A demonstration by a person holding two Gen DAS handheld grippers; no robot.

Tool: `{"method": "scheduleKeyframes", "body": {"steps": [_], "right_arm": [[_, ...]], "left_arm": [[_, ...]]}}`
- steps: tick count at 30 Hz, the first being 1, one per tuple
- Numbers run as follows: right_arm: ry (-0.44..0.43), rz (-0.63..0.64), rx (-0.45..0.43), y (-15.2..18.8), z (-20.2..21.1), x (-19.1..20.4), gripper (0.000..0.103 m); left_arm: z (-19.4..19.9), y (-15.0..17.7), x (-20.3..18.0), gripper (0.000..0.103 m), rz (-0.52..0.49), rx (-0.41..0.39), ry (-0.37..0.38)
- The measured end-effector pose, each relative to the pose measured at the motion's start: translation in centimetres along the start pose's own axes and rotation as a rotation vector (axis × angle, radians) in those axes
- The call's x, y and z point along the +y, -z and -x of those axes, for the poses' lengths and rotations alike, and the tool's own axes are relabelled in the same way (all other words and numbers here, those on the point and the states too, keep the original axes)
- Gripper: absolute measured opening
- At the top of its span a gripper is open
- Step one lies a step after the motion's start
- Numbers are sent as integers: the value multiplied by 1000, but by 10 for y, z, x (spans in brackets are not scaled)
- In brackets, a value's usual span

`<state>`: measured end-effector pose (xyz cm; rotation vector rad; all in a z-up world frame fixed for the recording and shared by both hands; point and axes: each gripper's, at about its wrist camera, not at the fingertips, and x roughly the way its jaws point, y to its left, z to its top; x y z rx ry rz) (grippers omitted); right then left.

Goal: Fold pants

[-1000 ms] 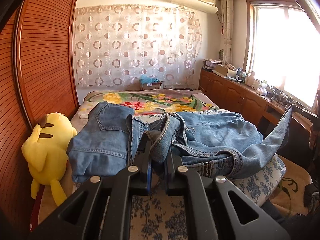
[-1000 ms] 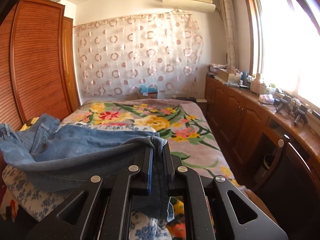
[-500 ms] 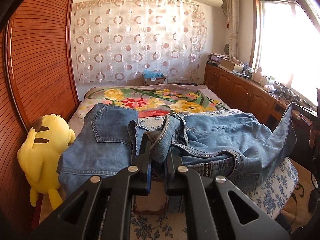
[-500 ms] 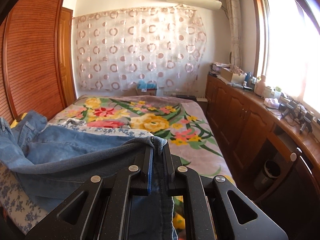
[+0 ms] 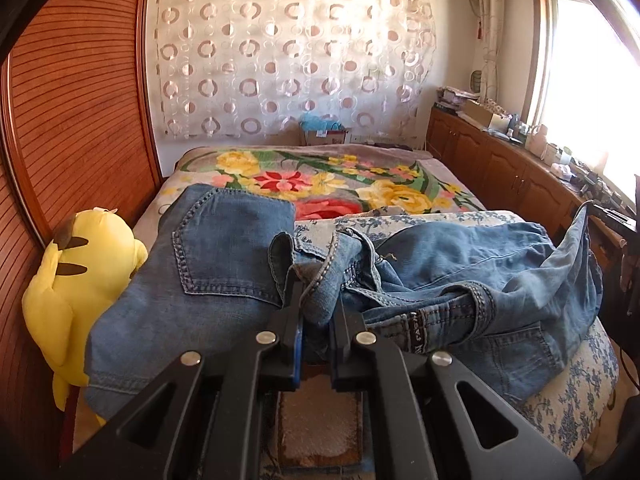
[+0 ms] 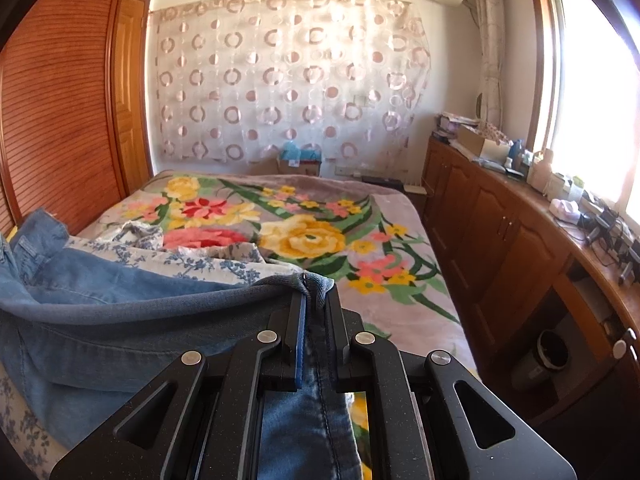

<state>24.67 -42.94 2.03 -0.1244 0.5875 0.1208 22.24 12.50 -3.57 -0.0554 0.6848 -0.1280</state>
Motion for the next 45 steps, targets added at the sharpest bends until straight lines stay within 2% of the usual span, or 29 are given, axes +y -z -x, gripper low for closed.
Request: {"method": "scheduleKeyframes", "body": {"steps": [5,13,22,25,26,27,34,39,45], "right_arm": [[-13,-1,49,4,-39,-1,6],[-10,8,117,11,-85,-1,6],[17,9,166,16,-102,2,8],[2,-16,146,10,-92,2,20],[-4,-22,138,8,-89,2,29],[-13,-26,127,6,-84,4,37],[-115,23,86,-11,-56,43,45],[-227,71,88,-14,-48,90,51],[-357,130,106,-11,-47,150,53]], "left_arm": [[-21,-3,-2,7,-2,34,-21],[-42,-17,-1,9,4,51,-12],[-37,-29,2,25,-1,15,-28],[-35,-29,3,30,-2,9,-23],[-34,-29,4,32,-3,7,-26],[-33,-28,4,36,-4,2,-28],[-27,-27,5,41,-1,-8,-28],[-21,-25,5,63,-2,-24,-30],[-16,-22,10,65,20,-20,9]]}}
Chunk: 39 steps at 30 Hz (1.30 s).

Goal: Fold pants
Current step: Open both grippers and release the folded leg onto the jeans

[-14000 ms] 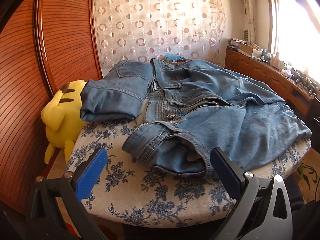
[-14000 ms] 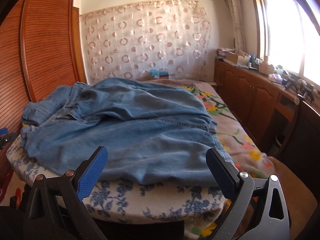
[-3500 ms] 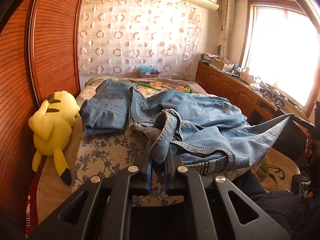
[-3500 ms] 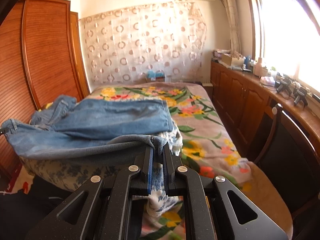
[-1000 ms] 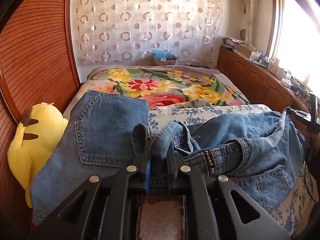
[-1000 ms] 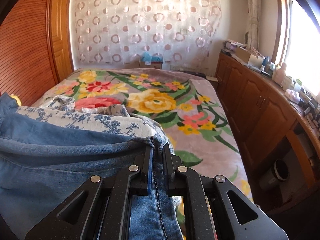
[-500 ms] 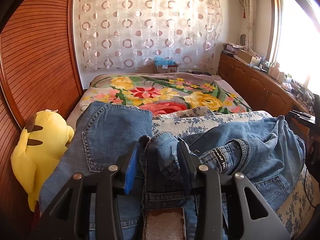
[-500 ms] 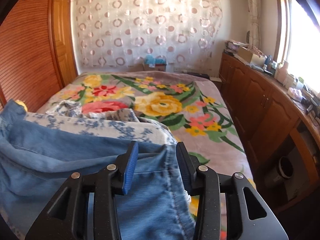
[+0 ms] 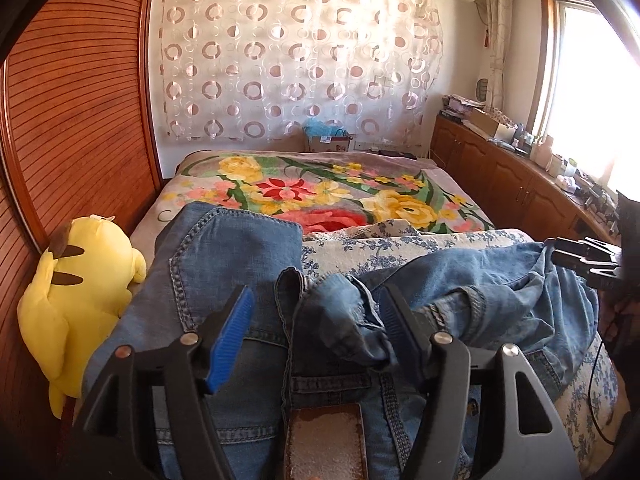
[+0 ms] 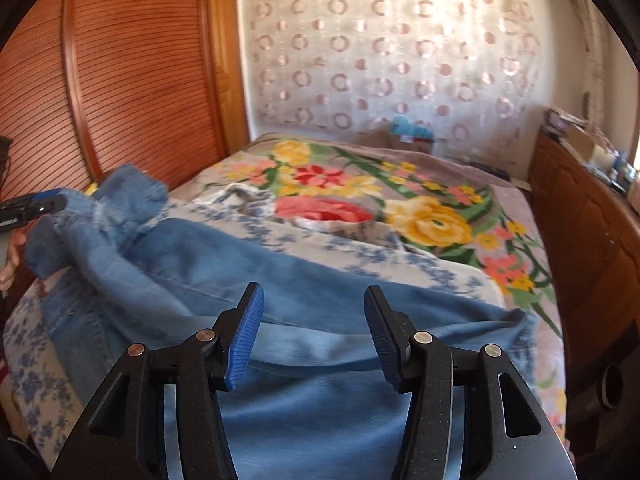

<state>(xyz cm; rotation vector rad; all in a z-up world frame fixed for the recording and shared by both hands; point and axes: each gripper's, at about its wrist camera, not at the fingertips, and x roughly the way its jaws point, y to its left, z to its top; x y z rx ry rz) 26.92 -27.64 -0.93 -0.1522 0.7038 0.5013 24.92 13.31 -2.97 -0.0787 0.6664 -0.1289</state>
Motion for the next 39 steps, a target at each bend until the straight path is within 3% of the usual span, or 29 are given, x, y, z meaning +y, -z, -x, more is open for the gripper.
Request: {"method": "scheduleKeyframes", "body": {"steps": [13,23,25,29,30,36,39], "right_arm": [[-186,114,57,0,-32,94,56],[-202,198,109,0,-47,125,57],[-192,208,104,-2,-49,127,52],[-197,224,90,-12,-48,125,14],[-196,231,88,-15,-48,125,11],[-152,258,45,-38,-55,124,3],[-84,284,11,-47,-61,126,2]], "left_arm": [[13,17,-10,65,-42,-15,-22],[14,28,-6,65,-40,2,-13],[15,29,-6,65,-45,5,-15],[15,32,-4,65,-46,8,-20],[15,32,-4,65,-45,8,-18],[15,35,-5,65,-42,7,-6],[15,36,-4,65,-46,8,-23]]}}
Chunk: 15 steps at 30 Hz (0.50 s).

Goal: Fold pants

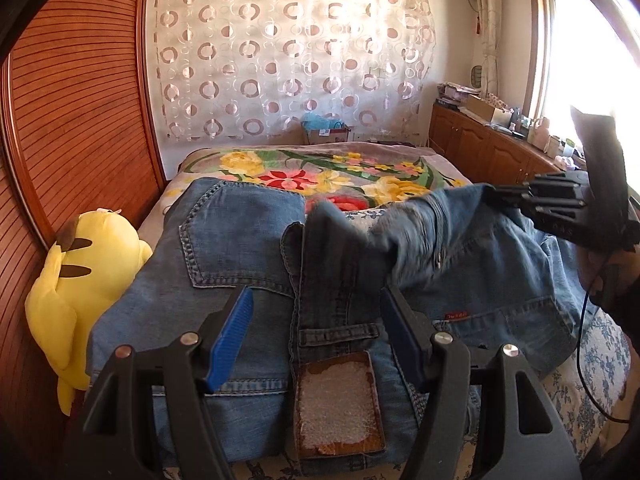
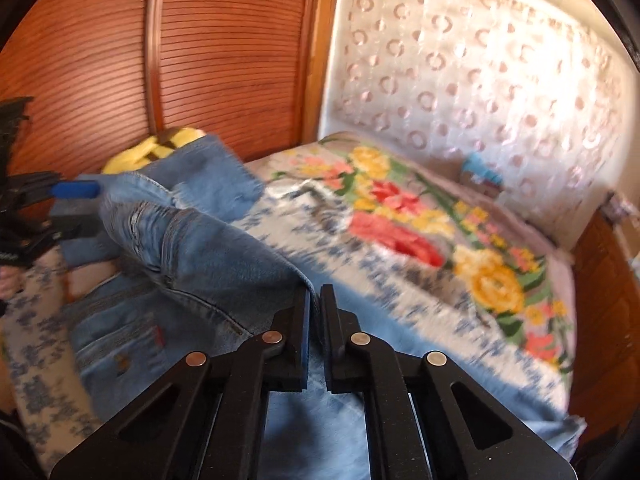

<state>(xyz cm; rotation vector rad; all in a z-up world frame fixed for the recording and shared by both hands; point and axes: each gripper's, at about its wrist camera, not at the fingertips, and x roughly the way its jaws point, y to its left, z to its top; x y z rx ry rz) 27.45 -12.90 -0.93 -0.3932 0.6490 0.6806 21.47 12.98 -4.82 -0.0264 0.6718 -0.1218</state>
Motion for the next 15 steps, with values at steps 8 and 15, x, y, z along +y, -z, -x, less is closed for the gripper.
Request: {"method": "scheduleKeyframes", "body": {"steps": [8,15], "right_arm": [[77,-63,90,-2,-40,-23,12],[51,-148,66,9,-15,-34,37]], "left_arm": [[-2,3,7,65,17,6,-5],[-7,19,1,65,16,39,1]]}}
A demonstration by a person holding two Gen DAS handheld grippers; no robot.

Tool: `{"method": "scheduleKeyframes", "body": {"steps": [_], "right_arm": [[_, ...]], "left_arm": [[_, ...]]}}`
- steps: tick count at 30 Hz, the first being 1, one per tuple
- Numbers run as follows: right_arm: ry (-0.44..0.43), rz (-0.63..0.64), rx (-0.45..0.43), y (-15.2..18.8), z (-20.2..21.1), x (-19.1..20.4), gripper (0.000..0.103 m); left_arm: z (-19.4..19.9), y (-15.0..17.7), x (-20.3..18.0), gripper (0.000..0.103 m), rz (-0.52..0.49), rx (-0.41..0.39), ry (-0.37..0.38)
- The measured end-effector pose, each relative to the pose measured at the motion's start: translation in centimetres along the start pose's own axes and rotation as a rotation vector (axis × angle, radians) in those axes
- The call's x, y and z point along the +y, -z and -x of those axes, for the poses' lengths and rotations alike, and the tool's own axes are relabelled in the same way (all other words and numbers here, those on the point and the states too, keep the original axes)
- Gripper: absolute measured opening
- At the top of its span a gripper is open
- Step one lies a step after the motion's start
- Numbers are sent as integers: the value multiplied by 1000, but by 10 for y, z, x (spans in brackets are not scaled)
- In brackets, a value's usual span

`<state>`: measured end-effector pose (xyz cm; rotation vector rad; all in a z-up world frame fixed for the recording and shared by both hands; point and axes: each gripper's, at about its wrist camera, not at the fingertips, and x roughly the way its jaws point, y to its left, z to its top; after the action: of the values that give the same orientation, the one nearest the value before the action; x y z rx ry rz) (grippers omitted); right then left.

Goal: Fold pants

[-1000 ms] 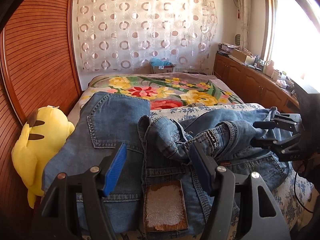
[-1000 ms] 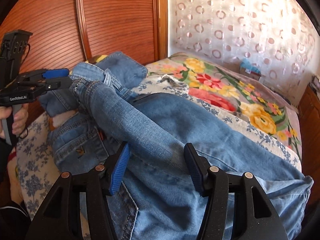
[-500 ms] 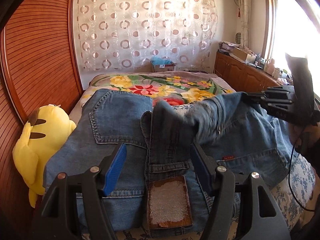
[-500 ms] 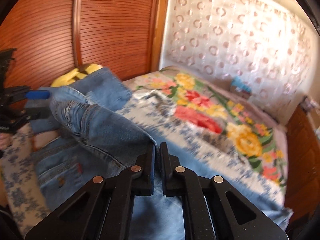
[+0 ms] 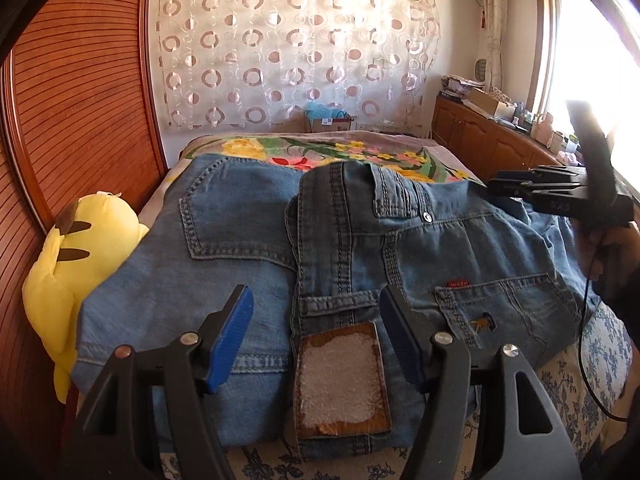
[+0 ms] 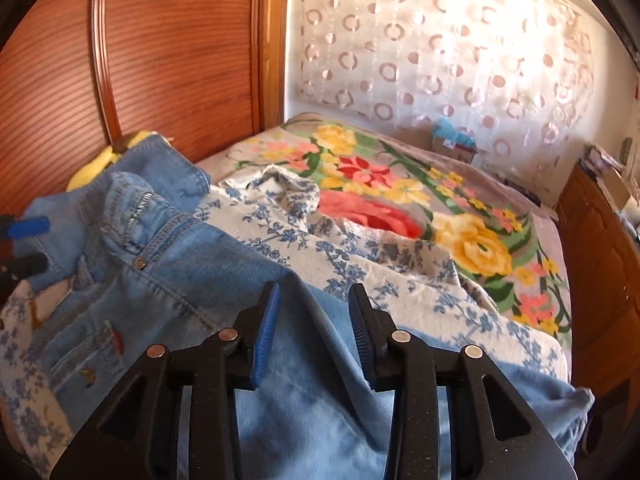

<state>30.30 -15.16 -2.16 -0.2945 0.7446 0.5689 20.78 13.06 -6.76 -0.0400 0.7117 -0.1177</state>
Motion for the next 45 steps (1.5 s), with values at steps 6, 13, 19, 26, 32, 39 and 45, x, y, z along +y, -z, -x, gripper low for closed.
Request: {"method": "scheduleKeyframes", "body": {"steps": [6,13,19,26,32,39,45], "right_arm": [[-10,-38,-15,28,42,-6,41],[22,-143,-24,75,93,-27,47],[74,-188,-9,113,130,-37,51],[91,-222,5,147,150,-34,54],[50,-189,50,167,132,-5,54],[28,-128,52,170,114,25,63],[60,-85,61,172,103,39,71]], "left_arm": [[1,20,-7,65,1,36,14],[9,39,-18,65,-14,69,25],[19,51,-22,65,-21,78,26],[26,60,-22,65,-19,78,22],[26,65,-17,65,-20,84,17],[25,70,-14,55,-33,91,37],[19,70,-14,53,-41,103,43]]}}
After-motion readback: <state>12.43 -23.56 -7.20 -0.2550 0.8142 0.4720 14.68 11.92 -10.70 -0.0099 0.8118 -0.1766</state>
